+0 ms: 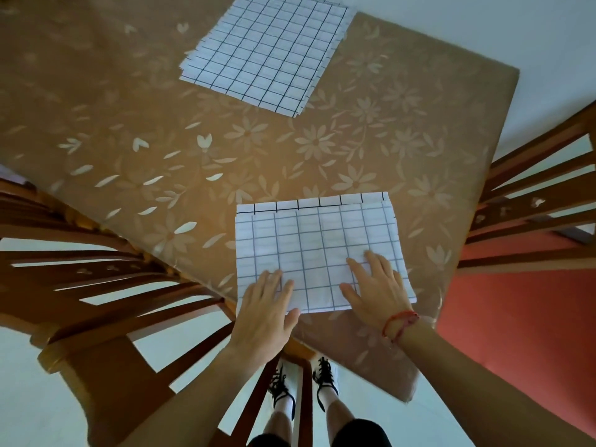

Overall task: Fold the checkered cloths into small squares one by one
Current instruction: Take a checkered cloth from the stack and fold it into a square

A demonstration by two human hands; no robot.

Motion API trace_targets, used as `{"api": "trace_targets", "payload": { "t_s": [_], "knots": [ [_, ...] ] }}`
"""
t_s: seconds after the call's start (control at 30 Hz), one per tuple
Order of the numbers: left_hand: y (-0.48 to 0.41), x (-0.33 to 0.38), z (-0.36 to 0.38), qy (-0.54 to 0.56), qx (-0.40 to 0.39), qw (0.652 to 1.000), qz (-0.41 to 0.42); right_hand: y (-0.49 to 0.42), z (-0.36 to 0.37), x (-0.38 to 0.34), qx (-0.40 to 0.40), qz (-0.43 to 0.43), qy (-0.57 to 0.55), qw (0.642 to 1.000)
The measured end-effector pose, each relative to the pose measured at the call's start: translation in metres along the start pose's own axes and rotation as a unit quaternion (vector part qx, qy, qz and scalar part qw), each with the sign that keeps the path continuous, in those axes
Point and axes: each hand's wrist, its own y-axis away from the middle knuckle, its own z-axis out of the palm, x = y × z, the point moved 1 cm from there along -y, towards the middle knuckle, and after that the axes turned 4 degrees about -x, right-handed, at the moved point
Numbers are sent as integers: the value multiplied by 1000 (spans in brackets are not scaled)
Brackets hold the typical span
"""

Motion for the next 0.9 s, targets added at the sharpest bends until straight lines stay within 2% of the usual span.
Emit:
{"api": "trace_targets", "payload": {
  "t_s": [0.5,0.7,0.9],
  "knots": [
    [-36,-12,5,-25,-2,999,-24,-32,-7,3,-4,8,-1,1000],
    [-42,-10,1,-16,21,999,-42,-39,-10,3,2,5,-5,1000],
    [-4,28,-7,10,31,998,49,1,-1,-14,3,-45,1,999]
  ]
}}
